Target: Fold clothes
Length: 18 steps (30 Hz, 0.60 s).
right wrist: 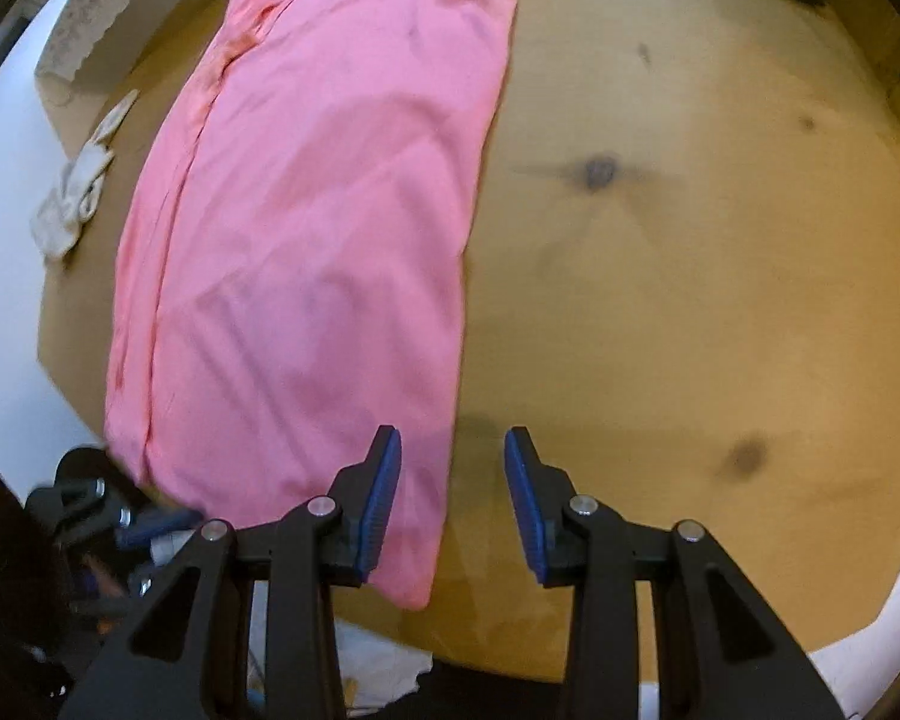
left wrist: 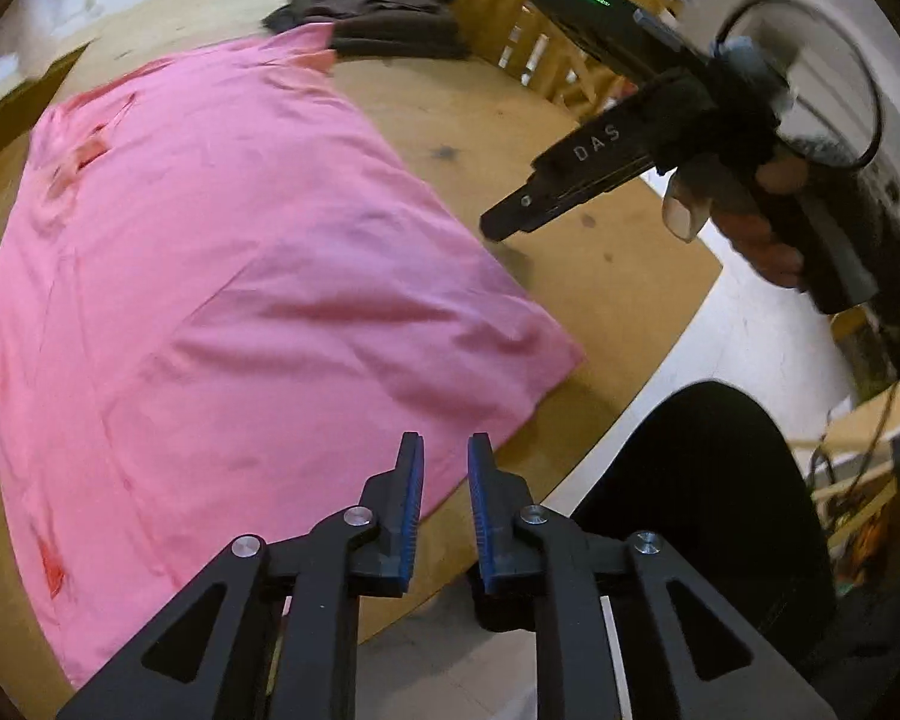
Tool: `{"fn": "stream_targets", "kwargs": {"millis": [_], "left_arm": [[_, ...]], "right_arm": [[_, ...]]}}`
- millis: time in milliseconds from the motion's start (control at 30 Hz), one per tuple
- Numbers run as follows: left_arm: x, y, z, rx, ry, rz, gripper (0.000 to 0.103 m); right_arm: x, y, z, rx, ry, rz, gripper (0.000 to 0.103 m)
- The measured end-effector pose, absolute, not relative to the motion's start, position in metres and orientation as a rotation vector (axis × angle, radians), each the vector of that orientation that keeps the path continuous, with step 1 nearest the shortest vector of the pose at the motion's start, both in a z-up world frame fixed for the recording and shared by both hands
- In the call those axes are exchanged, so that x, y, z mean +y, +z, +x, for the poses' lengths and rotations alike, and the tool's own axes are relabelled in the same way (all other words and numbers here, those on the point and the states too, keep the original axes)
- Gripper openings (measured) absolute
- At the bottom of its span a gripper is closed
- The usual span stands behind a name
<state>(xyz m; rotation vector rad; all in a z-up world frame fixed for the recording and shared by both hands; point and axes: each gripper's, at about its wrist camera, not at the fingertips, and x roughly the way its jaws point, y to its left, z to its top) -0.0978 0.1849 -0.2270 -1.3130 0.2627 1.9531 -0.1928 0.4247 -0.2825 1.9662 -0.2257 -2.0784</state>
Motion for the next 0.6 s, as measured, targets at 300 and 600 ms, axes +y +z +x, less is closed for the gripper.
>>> {"fn": "stream_targets", "kwargs": {"millis": [300, 600], "left_arm": [[0.093, -0.218, -0.116, 0.348, 2.215, -1.338, 0.015], [0.038, -0.256, -0.133, 0.374, 2.202, -1.478, 0.016]], "right_arm": [[0.416, -0.294, -0.156, -0.199, -2.127, 1.948, 0.036], [0.391, -0.302, -0.150, -0.225, -2.054, 1.912, 0.001]]}}
